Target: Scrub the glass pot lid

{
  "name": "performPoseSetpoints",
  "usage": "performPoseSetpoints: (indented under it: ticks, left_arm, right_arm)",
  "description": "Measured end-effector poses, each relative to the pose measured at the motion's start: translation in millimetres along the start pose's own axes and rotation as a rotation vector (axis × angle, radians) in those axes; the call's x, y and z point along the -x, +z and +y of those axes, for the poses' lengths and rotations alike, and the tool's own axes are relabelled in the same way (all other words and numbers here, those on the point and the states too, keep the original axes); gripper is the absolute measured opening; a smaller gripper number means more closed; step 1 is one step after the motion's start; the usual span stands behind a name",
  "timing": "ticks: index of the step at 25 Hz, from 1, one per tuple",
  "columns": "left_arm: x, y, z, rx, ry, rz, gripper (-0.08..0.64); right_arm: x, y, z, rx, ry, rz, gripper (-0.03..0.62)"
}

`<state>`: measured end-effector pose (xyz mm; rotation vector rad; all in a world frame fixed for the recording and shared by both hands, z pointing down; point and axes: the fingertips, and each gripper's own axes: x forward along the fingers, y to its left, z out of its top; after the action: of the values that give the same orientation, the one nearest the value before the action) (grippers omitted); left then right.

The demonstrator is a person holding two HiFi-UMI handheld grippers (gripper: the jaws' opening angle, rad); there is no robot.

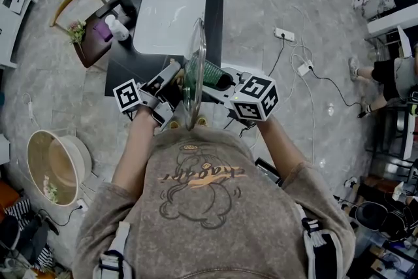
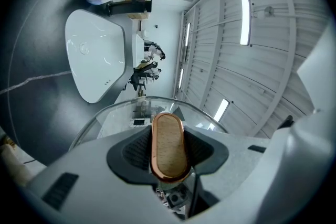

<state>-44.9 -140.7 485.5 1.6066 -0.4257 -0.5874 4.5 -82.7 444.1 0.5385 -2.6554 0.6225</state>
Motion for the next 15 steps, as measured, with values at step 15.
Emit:
performPoseSetpoints:
  ticks: [15]
  left_arm:
    - [-4, -11, -6, -0.011, -0.002, 0.030, 0.172]
  right_arm:
    - [-25, -39, -37, -0.059, -0.060, 0.084, 0.094]
